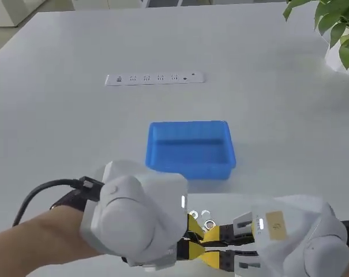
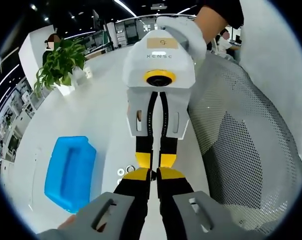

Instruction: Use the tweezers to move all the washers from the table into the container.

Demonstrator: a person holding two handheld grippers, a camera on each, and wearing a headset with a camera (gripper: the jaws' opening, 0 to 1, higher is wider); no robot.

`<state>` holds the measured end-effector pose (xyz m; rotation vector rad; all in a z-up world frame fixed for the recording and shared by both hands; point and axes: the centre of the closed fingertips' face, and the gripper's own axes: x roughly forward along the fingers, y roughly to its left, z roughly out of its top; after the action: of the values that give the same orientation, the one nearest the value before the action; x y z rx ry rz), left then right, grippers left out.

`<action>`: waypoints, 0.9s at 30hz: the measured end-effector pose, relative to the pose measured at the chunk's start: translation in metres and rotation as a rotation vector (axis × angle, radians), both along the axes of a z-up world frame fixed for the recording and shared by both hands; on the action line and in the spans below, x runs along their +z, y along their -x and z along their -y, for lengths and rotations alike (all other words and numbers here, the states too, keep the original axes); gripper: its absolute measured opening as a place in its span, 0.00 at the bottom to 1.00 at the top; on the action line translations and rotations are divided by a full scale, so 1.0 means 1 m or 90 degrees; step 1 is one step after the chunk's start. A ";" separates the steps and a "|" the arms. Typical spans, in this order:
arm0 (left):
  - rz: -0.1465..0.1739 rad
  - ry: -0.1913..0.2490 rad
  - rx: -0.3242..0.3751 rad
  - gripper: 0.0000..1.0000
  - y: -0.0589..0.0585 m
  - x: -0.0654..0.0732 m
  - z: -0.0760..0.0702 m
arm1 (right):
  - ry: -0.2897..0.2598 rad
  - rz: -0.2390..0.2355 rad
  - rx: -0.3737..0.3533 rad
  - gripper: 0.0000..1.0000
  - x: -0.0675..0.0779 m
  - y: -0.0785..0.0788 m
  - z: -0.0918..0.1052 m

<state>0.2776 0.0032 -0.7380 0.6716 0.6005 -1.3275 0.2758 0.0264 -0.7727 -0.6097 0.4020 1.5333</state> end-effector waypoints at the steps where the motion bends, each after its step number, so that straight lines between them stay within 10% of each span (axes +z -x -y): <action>1: 0.002 0.003 -0.002 0.09 0.000 0.000 0.000 | -0.002 -0.002 -0.001 0.07 0.000 0.000 0.000; 13: 0.010 0.063 0.009 0.08 0.000 0.001 0.020 | 0.003 0.000 0.007 0.07 -0.002 0.001 0.006; 27: 0.011 0.115 0.077 0.09 -0.005 0.005 -0.002 | -0.006 -0.023 0.004 0.13 0.002 0.001 -0.012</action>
<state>0.2828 0.0048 -0.7335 0.4910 0.4930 -1.2451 0.2749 0.0381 -0.7711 -0.5770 0.4216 1.5530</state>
